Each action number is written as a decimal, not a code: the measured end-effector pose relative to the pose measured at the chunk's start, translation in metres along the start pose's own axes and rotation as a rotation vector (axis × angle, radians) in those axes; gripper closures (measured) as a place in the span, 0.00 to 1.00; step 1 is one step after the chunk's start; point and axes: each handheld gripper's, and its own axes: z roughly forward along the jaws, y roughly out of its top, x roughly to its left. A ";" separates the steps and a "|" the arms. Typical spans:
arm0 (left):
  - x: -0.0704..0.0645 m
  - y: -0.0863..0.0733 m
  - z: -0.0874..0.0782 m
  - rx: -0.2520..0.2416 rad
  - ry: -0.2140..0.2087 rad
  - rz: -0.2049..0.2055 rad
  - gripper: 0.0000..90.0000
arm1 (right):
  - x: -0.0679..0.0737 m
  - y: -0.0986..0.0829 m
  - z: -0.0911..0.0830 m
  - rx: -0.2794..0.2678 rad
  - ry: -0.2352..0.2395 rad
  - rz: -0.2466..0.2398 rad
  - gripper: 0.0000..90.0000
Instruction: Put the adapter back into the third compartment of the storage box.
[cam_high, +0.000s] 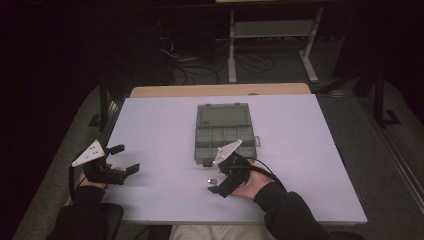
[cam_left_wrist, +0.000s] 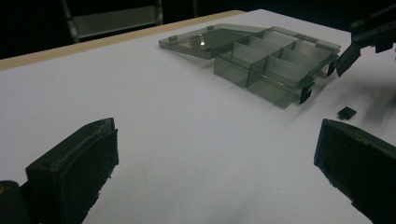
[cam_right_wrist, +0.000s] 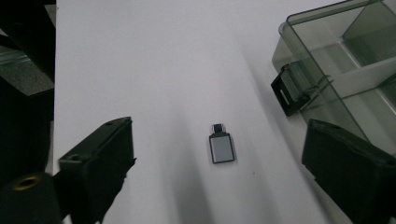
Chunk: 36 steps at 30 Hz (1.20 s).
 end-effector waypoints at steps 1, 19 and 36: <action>0.000 0.000 0.000 0.000 0.000 0.000 0.00 | 0.000 0.000 0.001 0.002 0.003 -0.001 0.14; 0.000 0.000 0.000 0.002 0.002 0.002 0.00 | -0.001 -0.003 0.015 0.052 0.053 -0.038 0.46; 0.000 0.000 0.000 0.004 0.001 0.005 0.00 | -0.001 -0.005 0.023 0.074 -0.013 -0.045 0.76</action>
